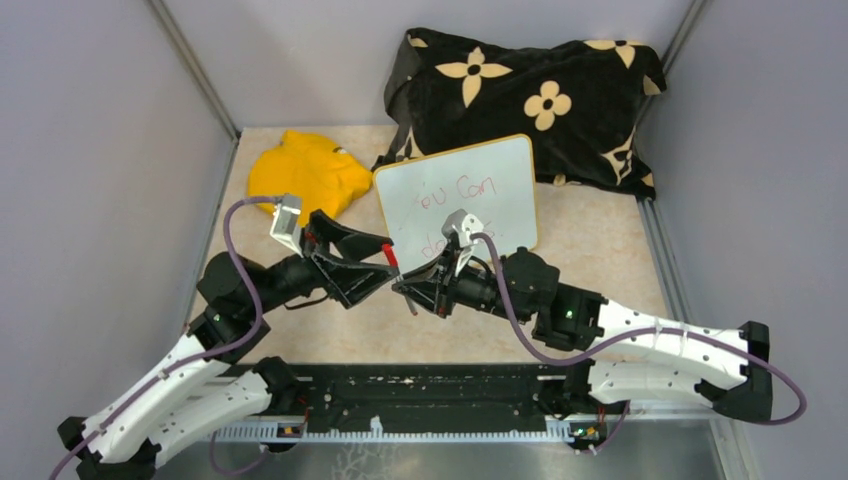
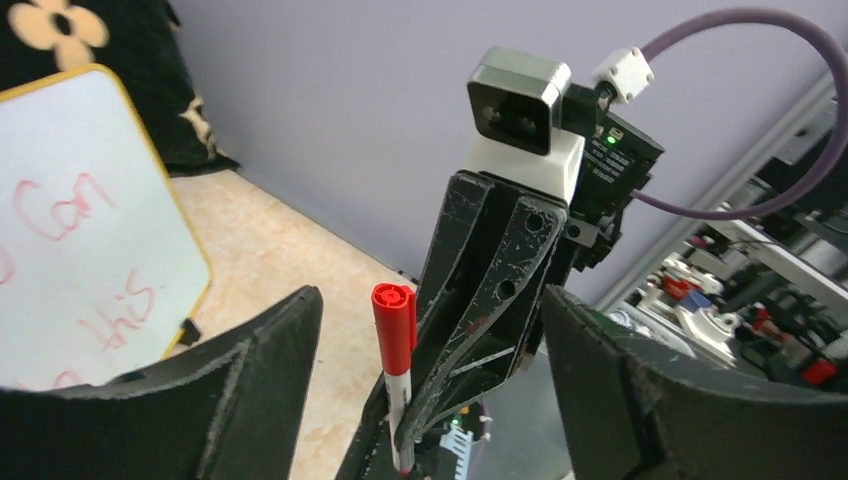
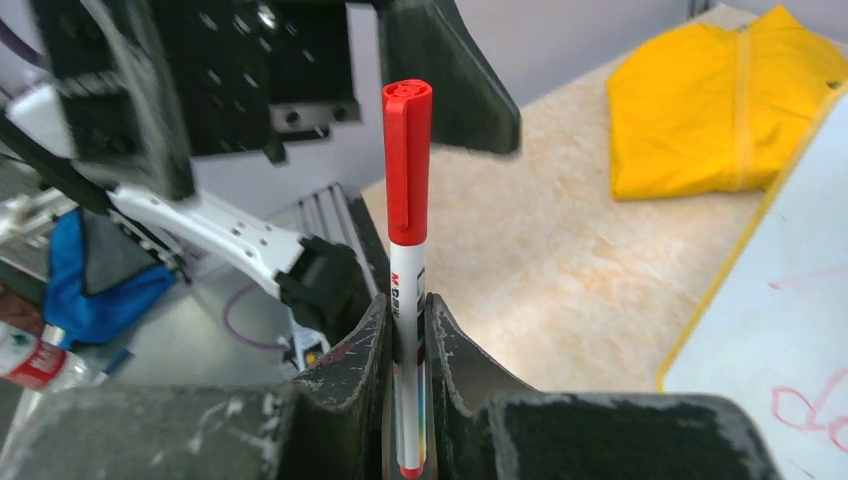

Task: Write a sentence on the whiteboard
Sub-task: Close the whiteboard marker at the center of the board, then place the whiteboard marker at the center of the board.

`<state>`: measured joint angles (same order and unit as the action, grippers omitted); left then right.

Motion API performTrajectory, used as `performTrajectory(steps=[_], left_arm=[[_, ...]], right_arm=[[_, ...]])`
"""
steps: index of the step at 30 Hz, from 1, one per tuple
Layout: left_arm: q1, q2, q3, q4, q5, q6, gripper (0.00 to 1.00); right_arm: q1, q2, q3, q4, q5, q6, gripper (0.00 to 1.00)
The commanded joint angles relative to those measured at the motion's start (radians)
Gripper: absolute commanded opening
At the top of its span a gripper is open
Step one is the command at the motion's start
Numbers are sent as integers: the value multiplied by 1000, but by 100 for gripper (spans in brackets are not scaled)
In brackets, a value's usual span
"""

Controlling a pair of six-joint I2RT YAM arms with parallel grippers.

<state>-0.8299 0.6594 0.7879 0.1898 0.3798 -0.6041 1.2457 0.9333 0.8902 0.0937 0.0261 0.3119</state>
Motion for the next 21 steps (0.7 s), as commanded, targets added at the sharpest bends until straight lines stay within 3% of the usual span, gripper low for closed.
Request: performTrajectory(steps=[1, 4, 12, 17, 21], left_arm=[[-6, -81, -4, -92, -168, 42, 90], [-6, -144, -9, -154, -289, 79, 98], [-7, -210, -33, -270, -701, 309, 99], [-6, -49, -41, -352, -956, 414, 99], [-7, 59, -46, -372, -1029, 405, 99]], right_arm=[[-14, -58, 46, -136, 73, -77, 0], [-14, -98, 40, -225, 136, -95, 0], [-34, -12, 39, -521, 380, -76, 0], [-172, 41, -54, -509, 270, 56, 0], [-292, 36, -156, -484, 219, 193, 0]])
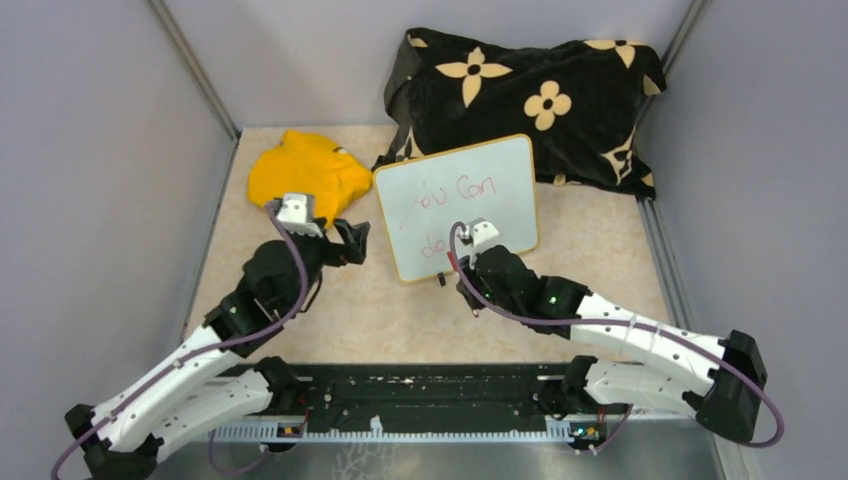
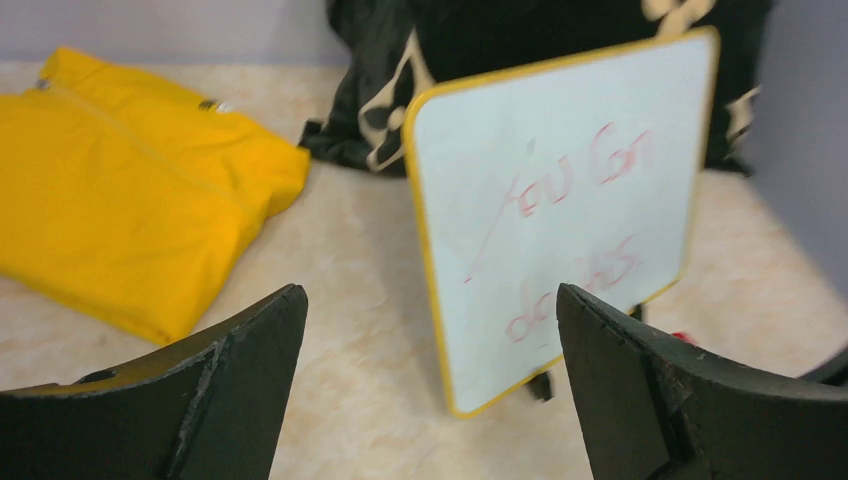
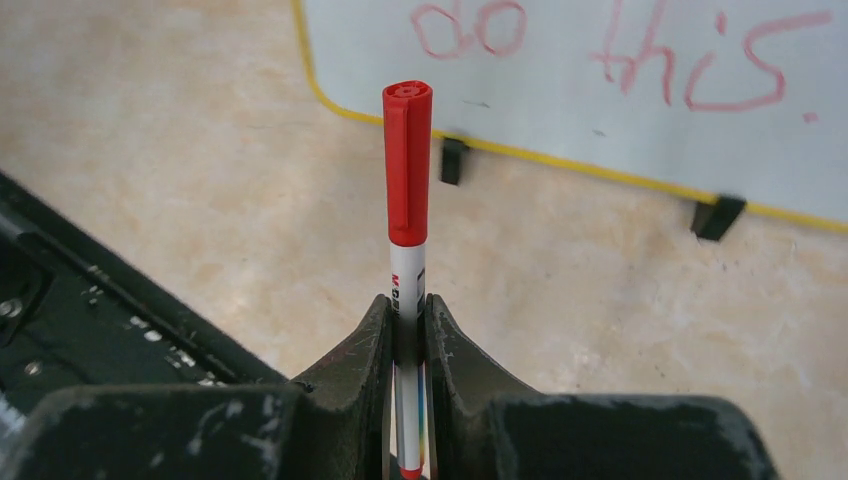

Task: Write a sentence on the whiteboard
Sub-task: Place the whiteboard marker at the center of the board.

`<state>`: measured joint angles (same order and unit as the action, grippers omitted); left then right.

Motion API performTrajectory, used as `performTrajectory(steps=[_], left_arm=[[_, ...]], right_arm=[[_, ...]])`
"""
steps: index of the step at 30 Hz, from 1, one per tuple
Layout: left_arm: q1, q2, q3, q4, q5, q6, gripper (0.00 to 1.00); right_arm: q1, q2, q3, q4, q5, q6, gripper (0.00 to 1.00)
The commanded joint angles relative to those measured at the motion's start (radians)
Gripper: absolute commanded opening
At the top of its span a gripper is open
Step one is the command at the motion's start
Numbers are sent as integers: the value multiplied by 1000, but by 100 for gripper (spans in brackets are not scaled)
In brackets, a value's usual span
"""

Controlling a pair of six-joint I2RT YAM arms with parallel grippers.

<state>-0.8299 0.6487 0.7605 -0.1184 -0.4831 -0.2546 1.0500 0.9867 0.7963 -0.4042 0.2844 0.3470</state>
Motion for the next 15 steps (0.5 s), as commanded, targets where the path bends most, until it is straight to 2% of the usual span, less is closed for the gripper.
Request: performTrajectory(steps=[1, 6, 15], left_arm=[[-7, 81, -30, -48, -167, 64, 99], [-6, 98, -103, 38, -182, 132, 99], [-7, 102, -88, -41, -150, 143, 99]], right_arm=[[-121, -21, -99, 21, -55, 180, 0], [-195, -14, -232, 60, -137, 293, 0], [-202, 88, -294, 94, -140, 313, 0]])
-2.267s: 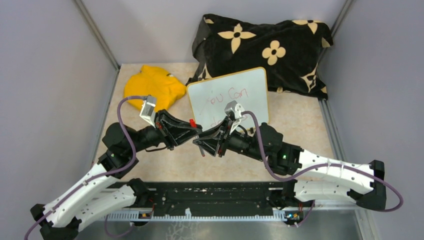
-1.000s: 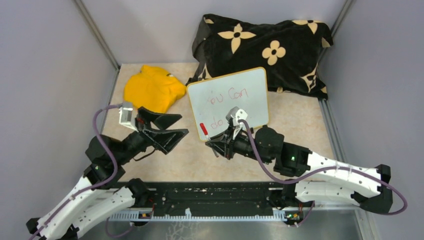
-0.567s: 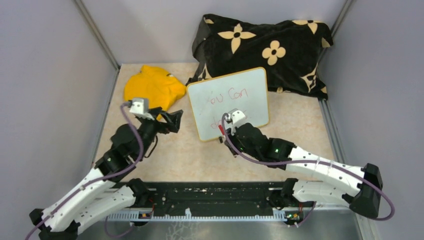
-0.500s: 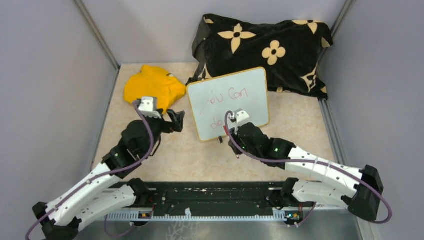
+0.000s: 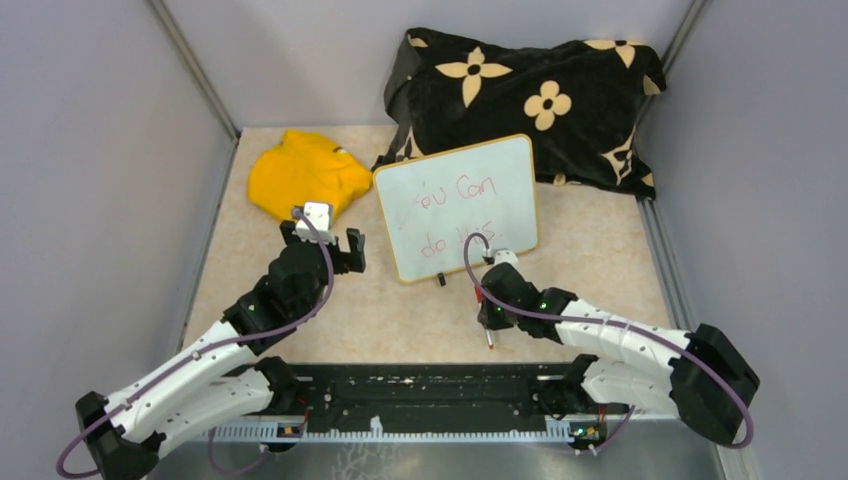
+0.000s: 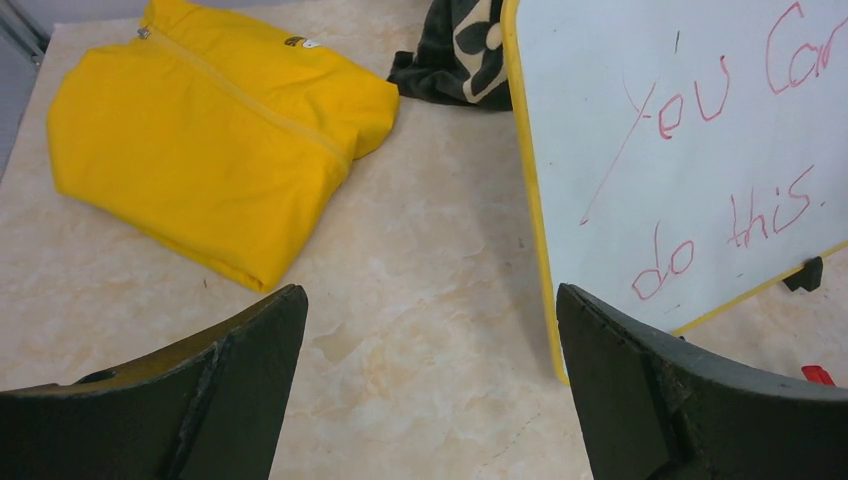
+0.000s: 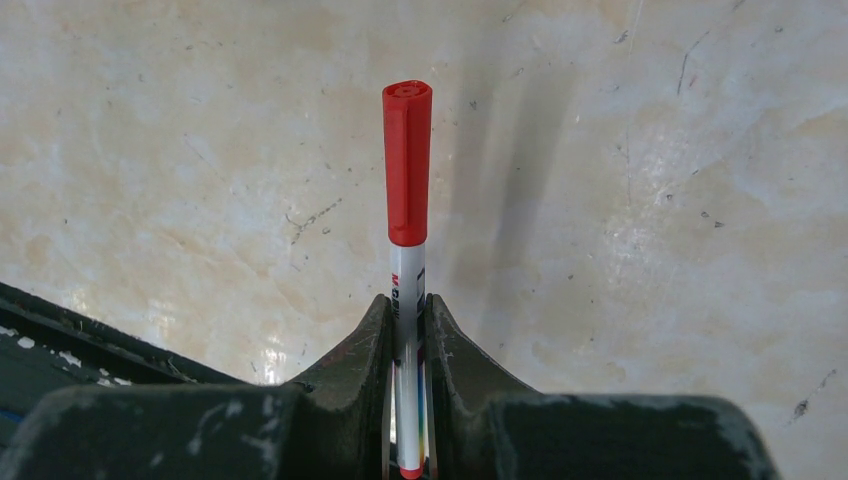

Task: Write a sentence on the whiteboard
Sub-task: Place the whiteboard marker at the center of the board.

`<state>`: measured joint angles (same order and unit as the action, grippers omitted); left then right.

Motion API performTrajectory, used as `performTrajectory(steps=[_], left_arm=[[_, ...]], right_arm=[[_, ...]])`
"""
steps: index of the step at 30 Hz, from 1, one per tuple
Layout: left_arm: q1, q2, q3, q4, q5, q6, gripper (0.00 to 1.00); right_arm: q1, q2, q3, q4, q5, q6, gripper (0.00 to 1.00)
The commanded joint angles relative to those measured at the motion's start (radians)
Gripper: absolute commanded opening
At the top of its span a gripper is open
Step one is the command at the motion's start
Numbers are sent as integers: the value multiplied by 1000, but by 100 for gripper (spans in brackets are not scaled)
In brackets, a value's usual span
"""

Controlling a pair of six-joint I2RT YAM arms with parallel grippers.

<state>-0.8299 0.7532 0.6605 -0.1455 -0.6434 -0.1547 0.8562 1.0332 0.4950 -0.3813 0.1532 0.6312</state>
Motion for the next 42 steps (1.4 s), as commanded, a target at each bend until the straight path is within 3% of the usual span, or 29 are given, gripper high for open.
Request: performTrajectory(steps=[1, 9, 13, 26, 31, 42], left_arm=[[-8, 5, 16, -9, 20, 66, 99], [-7, 100, 47, 2, 8, 145, 98], [-7, 136, 77, -72, 19, 137, 98], [-6, 86, 48, -81, 21, 133, 98], [-6, 92, 47, -84, 21, 133, 98], [-7, 96, 48, -88, 24, 129, 98]], right_arm=[[-8, 51, 9, 77, -8, 28, 0], [-43, 104, 28, 109, -20, 33, 0], [-45, 143, 44, 100, -29, 35, 0], [-62, 195, 36, 104, -27, 42, 0], [-62, 195, 29, 102, -24, 45, 9], [-63, 194, 14, 102, -17, 51, 17]])
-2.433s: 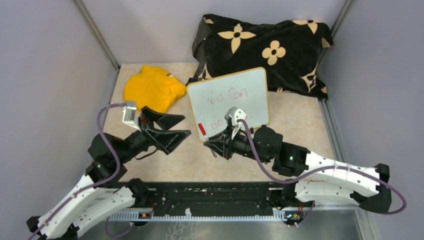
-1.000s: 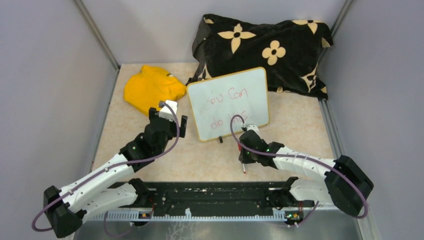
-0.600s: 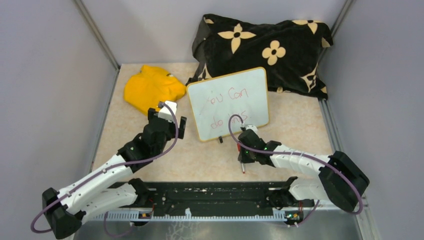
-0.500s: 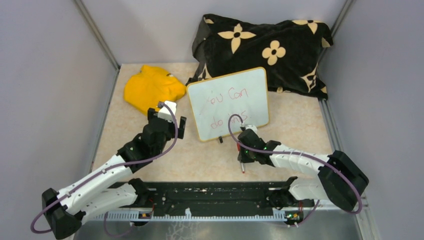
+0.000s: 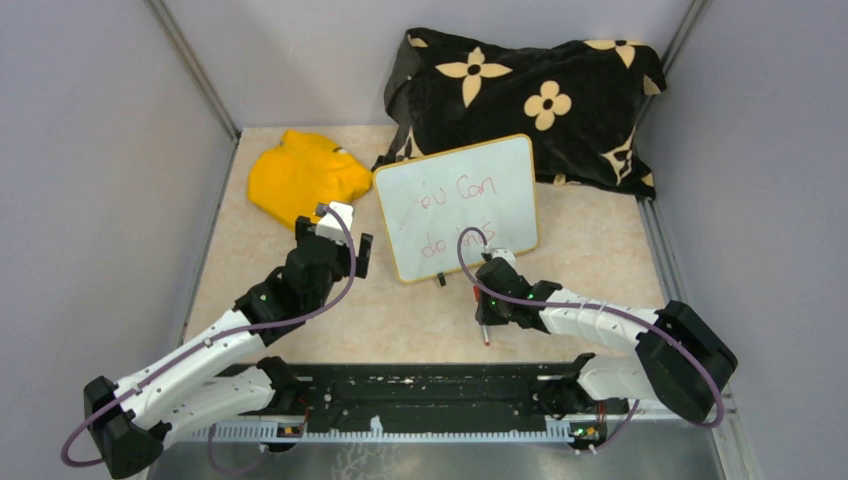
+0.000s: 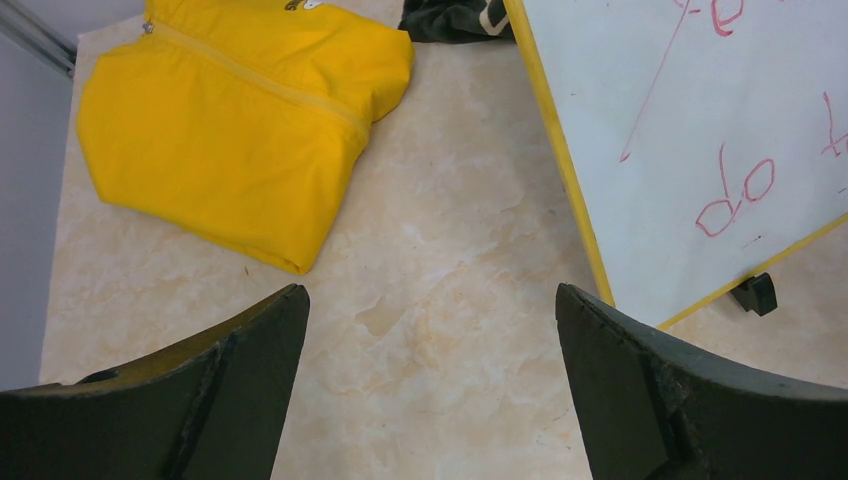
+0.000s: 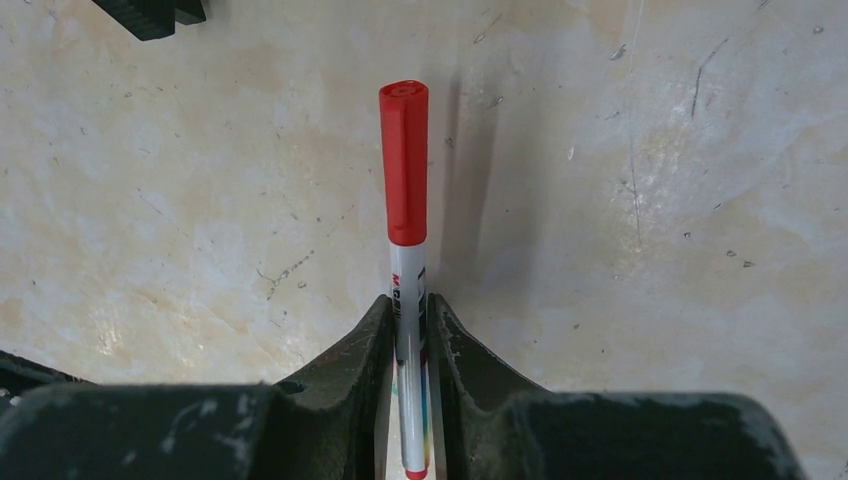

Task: Write a sentence on the whiteboard
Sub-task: Place the whiteboard marker at the center of the board.

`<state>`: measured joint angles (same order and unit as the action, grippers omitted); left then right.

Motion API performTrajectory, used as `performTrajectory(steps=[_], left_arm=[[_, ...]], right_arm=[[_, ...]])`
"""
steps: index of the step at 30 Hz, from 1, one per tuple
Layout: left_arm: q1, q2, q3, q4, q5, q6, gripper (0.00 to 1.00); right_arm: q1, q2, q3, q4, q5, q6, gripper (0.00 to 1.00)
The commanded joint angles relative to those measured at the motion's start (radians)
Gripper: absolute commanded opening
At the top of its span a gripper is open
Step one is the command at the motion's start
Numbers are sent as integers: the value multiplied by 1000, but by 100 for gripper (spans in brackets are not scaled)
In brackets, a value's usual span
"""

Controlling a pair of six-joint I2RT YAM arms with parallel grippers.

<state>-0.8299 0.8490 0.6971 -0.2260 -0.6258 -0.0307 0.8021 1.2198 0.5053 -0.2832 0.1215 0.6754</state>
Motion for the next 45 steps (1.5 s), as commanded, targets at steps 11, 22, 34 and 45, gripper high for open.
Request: performTrajectory(steps=[11, 22, 34, 45], left_arm=[[-6, 8, 13, -12, 5, 0, 98], [-6, 14, 13, -11, 9, 1, 98], [-6, 15, 16, -17, 2, -4, 99], [-6, 13, 18, -22, 3, -10, 99]], right_arm=[[-9, 9, 1, 8, 15, 9, 19], [-9, 11, -4, 11, 12, 7, 17], [-9, 26, -7, 24, 4, 4, 13], [-9, 27, -17, 37, -2, 3, 9]])
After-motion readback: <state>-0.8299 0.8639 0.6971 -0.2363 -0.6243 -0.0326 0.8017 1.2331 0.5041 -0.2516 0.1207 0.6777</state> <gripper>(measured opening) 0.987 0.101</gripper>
